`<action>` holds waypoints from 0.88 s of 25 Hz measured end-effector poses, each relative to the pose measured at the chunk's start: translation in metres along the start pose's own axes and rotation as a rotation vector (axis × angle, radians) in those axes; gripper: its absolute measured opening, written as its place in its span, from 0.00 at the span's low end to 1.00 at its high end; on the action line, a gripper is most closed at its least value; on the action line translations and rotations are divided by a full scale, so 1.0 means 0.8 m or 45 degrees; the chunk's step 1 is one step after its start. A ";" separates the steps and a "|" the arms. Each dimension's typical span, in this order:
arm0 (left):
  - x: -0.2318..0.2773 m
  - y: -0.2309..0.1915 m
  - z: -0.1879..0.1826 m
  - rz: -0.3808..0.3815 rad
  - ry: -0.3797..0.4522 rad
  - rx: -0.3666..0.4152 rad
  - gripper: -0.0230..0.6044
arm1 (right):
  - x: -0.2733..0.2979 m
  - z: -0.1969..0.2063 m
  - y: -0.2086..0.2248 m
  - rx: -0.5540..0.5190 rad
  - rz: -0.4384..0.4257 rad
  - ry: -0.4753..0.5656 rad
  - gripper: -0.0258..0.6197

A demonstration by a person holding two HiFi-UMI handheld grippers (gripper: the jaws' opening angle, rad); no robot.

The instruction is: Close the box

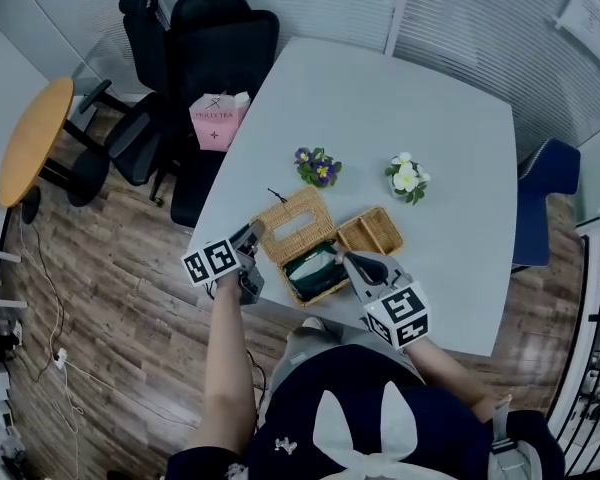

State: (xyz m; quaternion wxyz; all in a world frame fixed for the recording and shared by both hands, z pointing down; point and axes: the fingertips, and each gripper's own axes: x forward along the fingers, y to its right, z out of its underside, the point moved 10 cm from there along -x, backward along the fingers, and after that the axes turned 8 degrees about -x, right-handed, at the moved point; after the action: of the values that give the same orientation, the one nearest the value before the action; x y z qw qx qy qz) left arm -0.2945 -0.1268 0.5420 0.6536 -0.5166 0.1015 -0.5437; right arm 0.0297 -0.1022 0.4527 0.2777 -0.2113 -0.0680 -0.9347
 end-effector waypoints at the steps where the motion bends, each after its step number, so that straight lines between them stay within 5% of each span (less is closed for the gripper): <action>1: -0.001 0.002 0.000 -0.004 0.003 0.012 0.22 | 0.000 0.000 0.000 -0.003 -0.004 0.001 0.05; 22: -0.026 0.045 0.012 -0.075 0.000 0.219 0.22 | -0.012 -0.002 -0.001 -0.024 -0.077 0.008 0.05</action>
State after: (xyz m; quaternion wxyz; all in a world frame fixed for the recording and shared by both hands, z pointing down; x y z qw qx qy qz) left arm -0.2746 -0.1089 0.5090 0.6792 -0.4614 0.0393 -0.5695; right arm 0.0356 -0.0973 0.4470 0.2474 -0.2087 -0.0647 -0.9440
